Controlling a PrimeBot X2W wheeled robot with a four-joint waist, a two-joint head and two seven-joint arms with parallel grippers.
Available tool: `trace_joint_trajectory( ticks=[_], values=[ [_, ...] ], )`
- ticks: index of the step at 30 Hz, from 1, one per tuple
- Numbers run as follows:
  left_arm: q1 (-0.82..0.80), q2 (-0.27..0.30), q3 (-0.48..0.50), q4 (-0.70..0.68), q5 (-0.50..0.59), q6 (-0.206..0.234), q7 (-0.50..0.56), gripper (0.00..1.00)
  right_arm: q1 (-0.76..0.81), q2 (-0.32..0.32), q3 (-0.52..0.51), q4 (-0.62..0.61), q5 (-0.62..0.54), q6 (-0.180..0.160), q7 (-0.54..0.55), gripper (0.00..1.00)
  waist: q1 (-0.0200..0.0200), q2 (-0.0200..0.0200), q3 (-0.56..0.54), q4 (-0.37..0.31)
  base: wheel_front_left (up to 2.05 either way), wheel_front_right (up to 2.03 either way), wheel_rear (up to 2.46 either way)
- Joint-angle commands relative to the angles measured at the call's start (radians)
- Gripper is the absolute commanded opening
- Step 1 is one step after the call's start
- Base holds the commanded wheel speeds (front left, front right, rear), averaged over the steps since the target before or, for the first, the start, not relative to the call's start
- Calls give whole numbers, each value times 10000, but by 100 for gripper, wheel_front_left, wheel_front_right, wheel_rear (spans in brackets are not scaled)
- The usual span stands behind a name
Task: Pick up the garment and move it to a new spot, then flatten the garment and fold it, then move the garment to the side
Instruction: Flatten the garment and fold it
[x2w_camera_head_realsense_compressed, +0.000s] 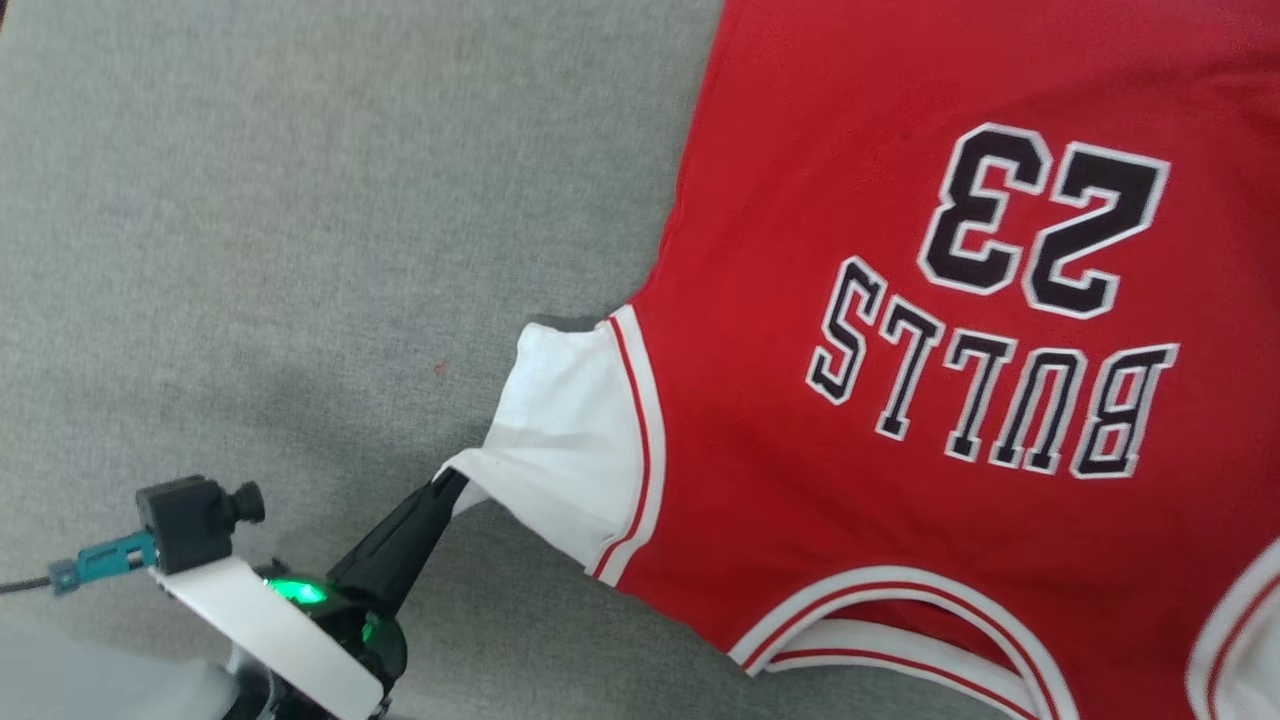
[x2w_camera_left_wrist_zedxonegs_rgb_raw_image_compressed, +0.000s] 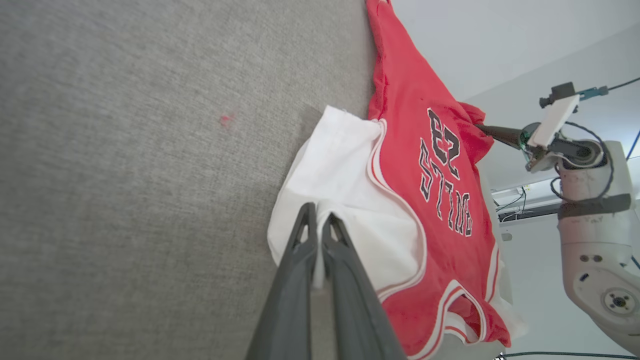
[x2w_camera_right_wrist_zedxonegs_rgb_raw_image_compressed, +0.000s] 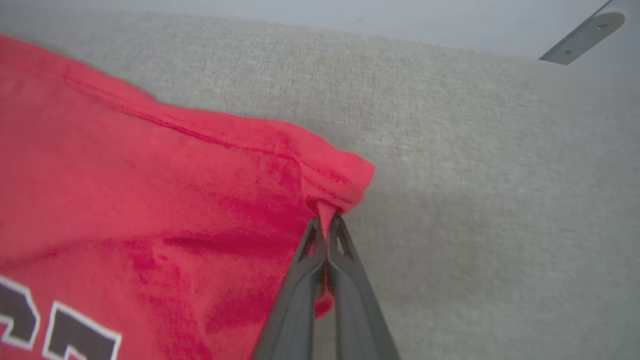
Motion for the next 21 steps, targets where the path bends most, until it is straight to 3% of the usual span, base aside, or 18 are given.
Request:
trace_joint_trajectory(
  ticks=[1,5,9,15,21],
  values=[
    [291,42,154,52,-111,22,-49,0,938,-439,176,-554,635,-3,274,0,1,0,-751,-470,0,0,0],
    [799,109,487,119,-173,22,-49,0,3026,-960,83,-2138,1838,-3,1032,0,1,0,-1199,-817,0,0,0],
    [1125,114,686,149,-126,22,-48,0,4834,-953,-326,-3503,2532,-3,1590,0,1,0,-1437,-1035,0,0,0],
    [1559,106,1097,219,-95,22,-50,0,8284,-12,-833,-5974,3452,-3,2442,0,1,0,-1672,-1418,0,0,0],
    [1746,113,1266,237,-37,23,-48,0,10884,872,-165,-7294,3816,-3,2642,0,1,0,-1802,-1619,0,0,0]
  ],
)
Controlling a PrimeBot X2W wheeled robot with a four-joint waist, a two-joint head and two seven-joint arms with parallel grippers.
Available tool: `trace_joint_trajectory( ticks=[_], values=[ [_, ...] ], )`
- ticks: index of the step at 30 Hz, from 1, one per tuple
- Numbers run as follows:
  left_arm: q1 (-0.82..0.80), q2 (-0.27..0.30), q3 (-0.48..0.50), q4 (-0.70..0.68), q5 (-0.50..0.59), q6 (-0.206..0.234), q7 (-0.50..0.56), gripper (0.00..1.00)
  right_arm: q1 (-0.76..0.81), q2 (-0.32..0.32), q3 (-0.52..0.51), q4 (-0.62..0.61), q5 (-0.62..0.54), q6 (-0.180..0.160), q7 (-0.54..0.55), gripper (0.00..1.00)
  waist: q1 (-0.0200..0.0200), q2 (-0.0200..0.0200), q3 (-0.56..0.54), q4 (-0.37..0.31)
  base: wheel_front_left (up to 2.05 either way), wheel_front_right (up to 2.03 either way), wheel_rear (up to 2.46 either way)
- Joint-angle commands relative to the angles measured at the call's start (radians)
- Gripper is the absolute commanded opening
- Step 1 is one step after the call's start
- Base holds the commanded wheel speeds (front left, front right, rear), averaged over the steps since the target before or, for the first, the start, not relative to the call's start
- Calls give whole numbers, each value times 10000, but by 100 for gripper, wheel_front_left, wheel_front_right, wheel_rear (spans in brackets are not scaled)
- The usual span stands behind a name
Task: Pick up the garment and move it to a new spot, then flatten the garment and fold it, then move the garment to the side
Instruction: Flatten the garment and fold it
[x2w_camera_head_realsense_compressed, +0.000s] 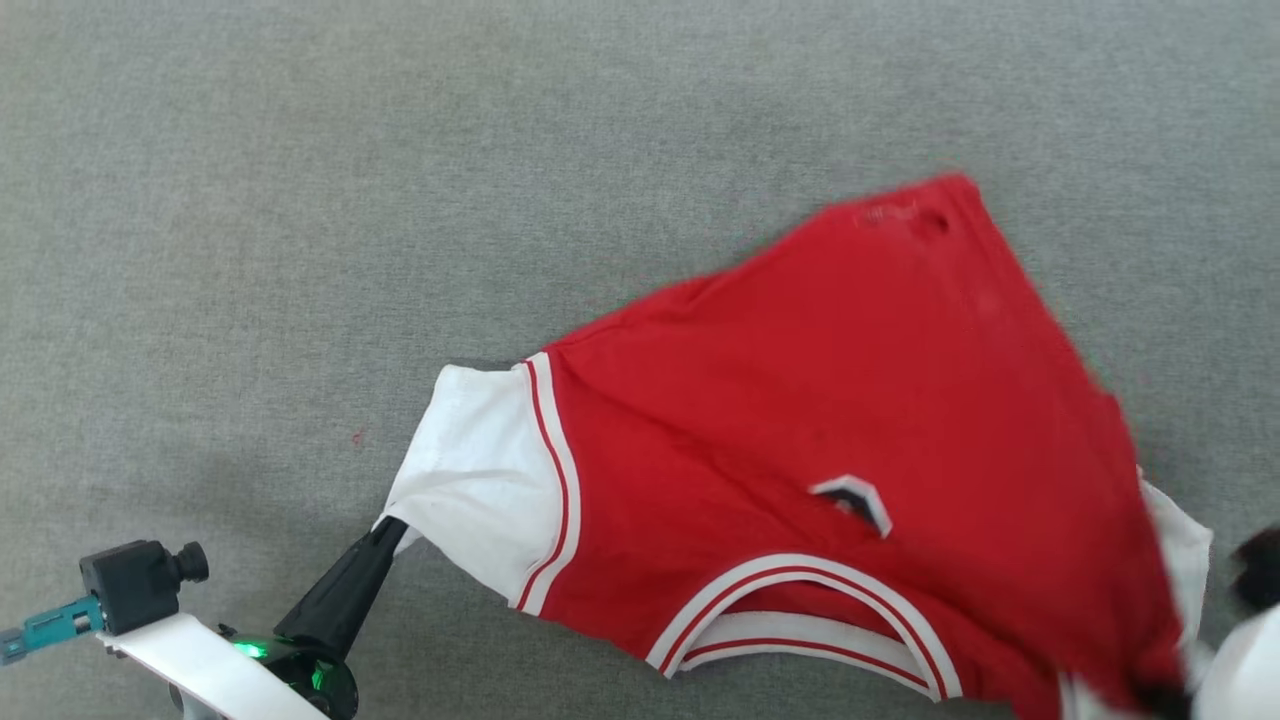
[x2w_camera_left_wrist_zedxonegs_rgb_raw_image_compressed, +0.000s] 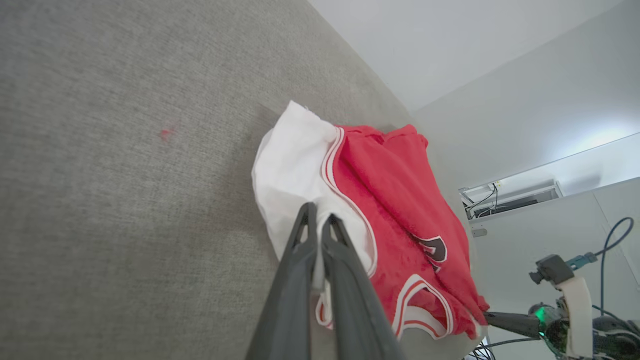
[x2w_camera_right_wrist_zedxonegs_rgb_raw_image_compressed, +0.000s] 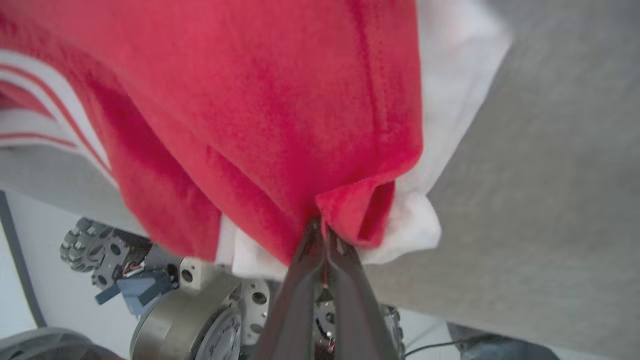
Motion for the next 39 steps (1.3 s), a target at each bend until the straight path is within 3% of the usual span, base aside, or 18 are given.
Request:
trace_joint_trajectory(
  ticks=[1,7,8,9,10,17,21,28,29,34,39],
  values=[
    [67,24,72,-4,7,23,-48,0,383,83,269,-129,38,-3,-20,0,0,-1,-24,-38,0,0,0],
    [236,111,90,-50,20,23,-48,0,884,445,1148,-240,-117,-2,-659,0,0,-1,-86,-189,0,0,0],
    [249,137,76,-63,16,23,-48,0,749,379,1132,-267,-165,-2,-848,27,0,-1,-90,-211,0,0,0],
    [271,157,66,-68,11,23,-48,0,624,335,1024,-272,-243,-2,-997,76,0,-1,-105,-220,0,0,0],
    [289,173,58,-70,10,23,-48,0,552,276,945,-318,-223,-2,-1076,100,0,-1,-119,-214,0,0,0],
    [65,54,-75,-82,38,23,-49,0,-773,-409,-479,-1515,6,-2,-1147,100,0,-1,-120,64,0,0,0],
    [-164,-93,-302,-83,65,23,-49,0,-2479,-969,-570,-1485,-338,-2,-1075,100,0,-1,6,340,0,0,0],
    [-743,-364,-726,-4,62,23,-49,0,-5514,-888,1240,1350,-1258,-2,-1825,100,0,-1,507,843,0,0,0],
    [-743,-364,-726,-4,62,23,-49,0,-5514,-888,1240,1350,-1258,-2,-1825,100,0,-1,507,843,0,0,0],
    [-1156,-559,-974,78,-33,23,-49,0,-6675,-794,2047,3613,-1735,-2,-2155,100,0,-1,824,1201,0,0,0],
    [-1366,-696,-1100,145,-120,23,-49,0,-6740,-1007,2768,4738,-1702,-2,-1932,100,0,-1,1049,1468,0,0,0]
  ],
)
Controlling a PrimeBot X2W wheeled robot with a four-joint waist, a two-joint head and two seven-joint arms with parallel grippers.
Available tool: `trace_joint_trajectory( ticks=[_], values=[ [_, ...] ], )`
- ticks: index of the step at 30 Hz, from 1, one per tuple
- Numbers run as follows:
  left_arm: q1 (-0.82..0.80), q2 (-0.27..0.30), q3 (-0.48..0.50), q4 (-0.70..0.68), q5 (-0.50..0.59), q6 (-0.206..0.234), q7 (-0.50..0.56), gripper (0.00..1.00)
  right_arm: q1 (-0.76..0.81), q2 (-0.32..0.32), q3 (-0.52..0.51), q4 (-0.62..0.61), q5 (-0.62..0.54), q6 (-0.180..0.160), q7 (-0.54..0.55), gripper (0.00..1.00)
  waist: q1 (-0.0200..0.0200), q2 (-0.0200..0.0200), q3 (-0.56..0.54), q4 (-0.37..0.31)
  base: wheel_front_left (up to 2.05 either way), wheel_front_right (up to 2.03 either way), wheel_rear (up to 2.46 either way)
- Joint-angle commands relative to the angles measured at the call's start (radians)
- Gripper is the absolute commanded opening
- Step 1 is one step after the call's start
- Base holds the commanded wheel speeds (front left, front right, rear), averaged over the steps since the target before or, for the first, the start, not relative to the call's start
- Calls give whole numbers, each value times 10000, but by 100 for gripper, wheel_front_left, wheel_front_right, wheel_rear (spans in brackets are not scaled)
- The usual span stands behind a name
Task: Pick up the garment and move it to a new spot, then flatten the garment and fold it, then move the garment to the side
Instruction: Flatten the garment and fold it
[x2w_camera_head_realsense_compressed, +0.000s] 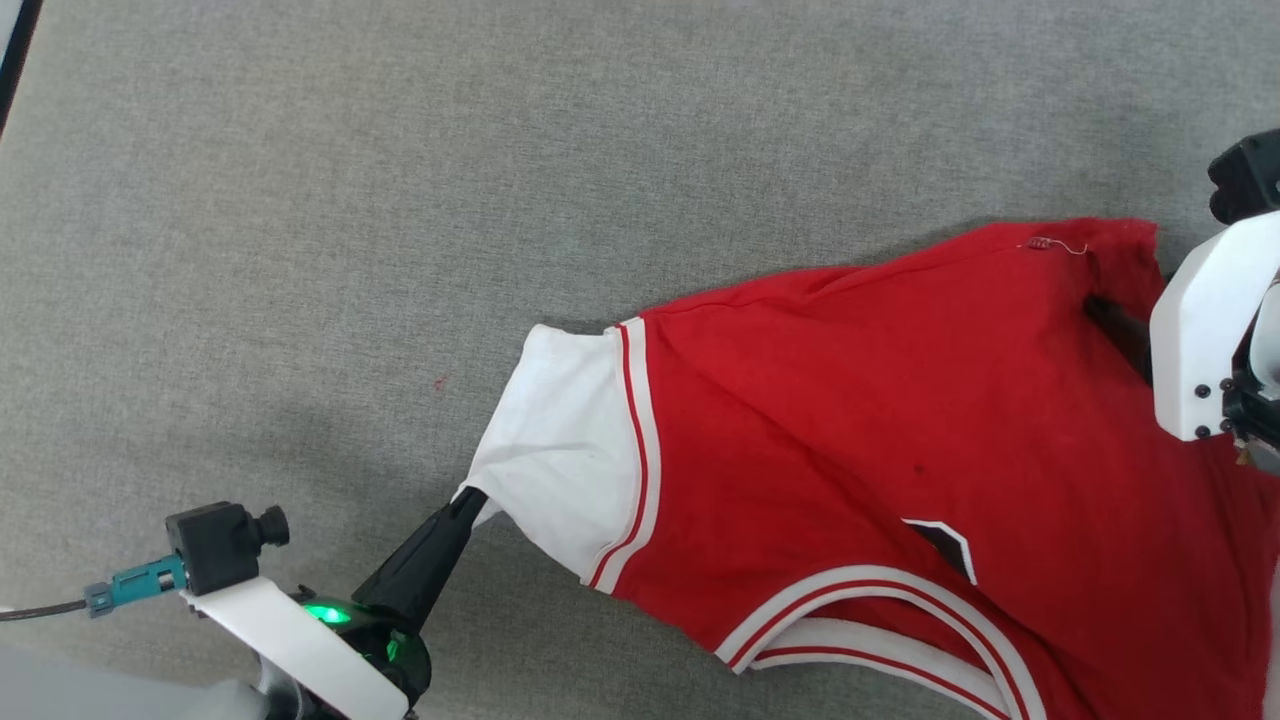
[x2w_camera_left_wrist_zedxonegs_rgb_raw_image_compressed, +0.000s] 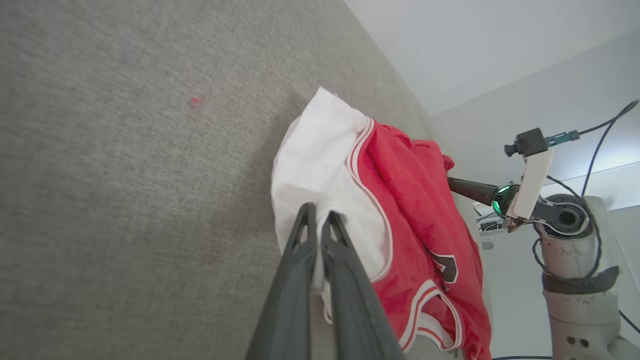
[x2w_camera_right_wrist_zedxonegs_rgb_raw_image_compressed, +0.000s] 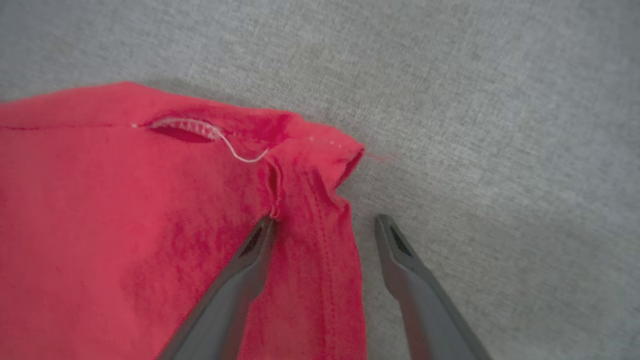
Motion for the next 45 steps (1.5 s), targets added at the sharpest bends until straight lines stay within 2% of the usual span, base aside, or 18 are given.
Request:
trace_joint_trajectory(
  ticks=[1,3,4,5,6,12,17,23,30,33,34,38,41,45],
  values=[
    [-152,-52,-10,20,-124,23,-47,0,178,68,243,286,98,0,142,100,0,0,75,65,0,0,0],
    [-171,-93,-20,65,-135,23,-47,0,221,54,417,510,197,0,195,100,0,0,104,83,0,0,0],
    [-193,-116,-33,85,-144,23,-47,0,229,55,483,612,229,0,213,48,0,0,103,81,0,0,0],
    [-208,-125,-42,105,-156,23,-47,0,234,74,553,689,286,0,225,15,0,0,87,71,0,0,0],
    [-231,-130,-58,116,-151,23,-47,0,223,109,572,752,341,2,185,0,0,0,51,53,0,0,0],
    [-769,66,22,469,172,23,-47,0,-469,34,246,818,420,-1,-761,0,0,0,-367,-198,0,0,0],
    [-1844,330,126,734,381,23,-48,0,-1287,140,-369,1104,377,-1,-1690,0,0,0,-694,-636,0,0,0],
    [-4221,586,601,1674,-470,23,490,0,-3080,548,-1144,1857,-58,0,-2852,0,0,0,-608,-1354,0,0,0],
    [-7699,602,1960,3723,-1258,23,1255,0,-6108,1496,-2207,3387,-1432,-3,-4841,0,0,0,-85,-2152,0,0,0],
    [-9526,586,2555,4887,-1110,24,1259,0,-7635,2036,-2907,4269,-2383,-14,-6095,0,0,0,71,-2439,0,0,0],
    [-9526,586,2555,4887,-1110,24,1259,0,-7635,2036,-2907,4269,-2383,-14,-6095,0,0,0,71,-2439,0,0,0],
    [-11096,566,2807,5728,-903,27,1381,0,-8706,2251,-3481,5029,-3168,-27,-7235,0,0,0,58,-2605,0,0,0],
    [-11904,454,2981,5854,-939,27,1306,0,-9150,2362,-3813,5567,-3528,-32,-7869,0,0,0,-27,-2650,0,0,0],
    [-11663,263,3036,5459,-1200,27,1294,0,-8900,2225,-3879,6106,-3703,-35,-8342,0,0,0,-171,-2606,0,0,0]
  ],
)
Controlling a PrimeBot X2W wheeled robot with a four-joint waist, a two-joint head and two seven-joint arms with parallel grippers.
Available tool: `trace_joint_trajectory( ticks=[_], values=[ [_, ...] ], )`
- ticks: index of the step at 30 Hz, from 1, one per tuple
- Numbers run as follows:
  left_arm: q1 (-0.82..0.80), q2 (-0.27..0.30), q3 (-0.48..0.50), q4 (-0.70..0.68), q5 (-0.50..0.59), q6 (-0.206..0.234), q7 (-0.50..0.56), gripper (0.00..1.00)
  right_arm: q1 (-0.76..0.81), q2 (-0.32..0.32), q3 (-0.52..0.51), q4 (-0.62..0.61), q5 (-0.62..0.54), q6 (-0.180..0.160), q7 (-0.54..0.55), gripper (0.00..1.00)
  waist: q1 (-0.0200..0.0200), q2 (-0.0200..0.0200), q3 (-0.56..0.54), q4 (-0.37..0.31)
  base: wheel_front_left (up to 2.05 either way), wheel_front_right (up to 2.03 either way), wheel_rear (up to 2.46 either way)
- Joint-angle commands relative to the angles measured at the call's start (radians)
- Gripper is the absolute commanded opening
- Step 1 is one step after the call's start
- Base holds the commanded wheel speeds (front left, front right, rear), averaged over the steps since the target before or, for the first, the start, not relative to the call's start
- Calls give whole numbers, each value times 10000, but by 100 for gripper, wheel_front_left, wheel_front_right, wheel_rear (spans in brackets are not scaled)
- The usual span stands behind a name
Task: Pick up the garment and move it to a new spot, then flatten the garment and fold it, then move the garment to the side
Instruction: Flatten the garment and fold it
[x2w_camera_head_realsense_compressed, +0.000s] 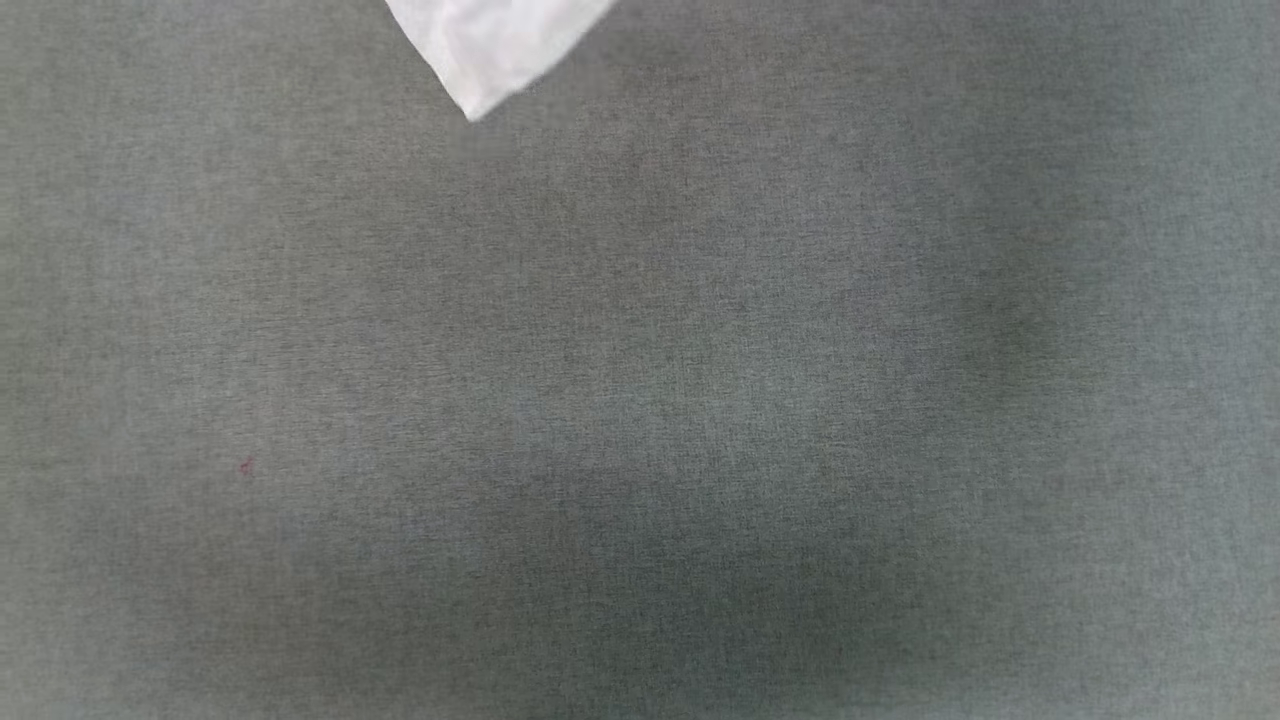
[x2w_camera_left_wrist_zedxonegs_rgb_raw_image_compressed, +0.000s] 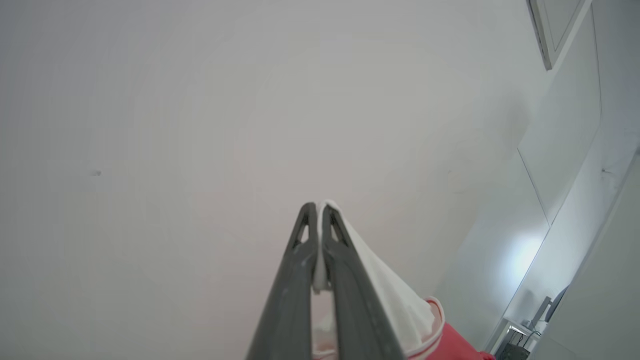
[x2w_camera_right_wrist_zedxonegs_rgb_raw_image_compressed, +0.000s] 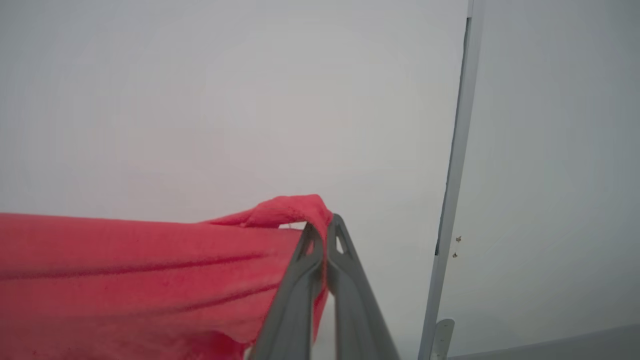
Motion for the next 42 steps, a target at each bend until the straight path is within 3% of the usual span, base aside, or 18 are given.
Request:
trace_joint_trajectory(
  ticks=[1,6,12,19,24,32,38,42],
  values=[
    [504,115,-63,-75,41,33,-56,0,424,-239,-156,161,-3,-79,-127,0,0,0,-53,49,0,0,0],
    [2705,8,-358,-1387,-285,30,-366,0,1988,-386,378,338,454,-69,-497,0,0,0,-270,162,0,0,0],
    [6515,-158,-653,-2867,-569,29,-912,0,5263,-544,1352,-507,1847,-67,-455,0,0,0,-586,248,0,0,0],
    [10349,-604,-184,-4802,-809,29,-1280,0,9641,-711,1687,-3339,3347,-47,476,0,0,0,-929,533,0,0,0],
    [12536,-483,138,-6162,-475,29,-1337,0,12324,-541,1166,-5624,3932,-46,1589,0,0,0,-1143,753,0,0,0],
    [15113,-40,455,-7885,-202,29,-1365,0,15444,279,148,-8731,4375,-46,3257,0,0,0,-1248,1084,0,0,0],
    [15800,317,372,-8650,21,29,-1212,0,16511,673,-211,-9850,4487,-46,3779,0,0,0,-1136,1130,0,0,0],
    [15384,386,406,-8739,132,27,-1106,0,16269,793,-167,-10069,4407,-46,3797,0,0,0,-1063,1017,0,0,0]
  ],
)
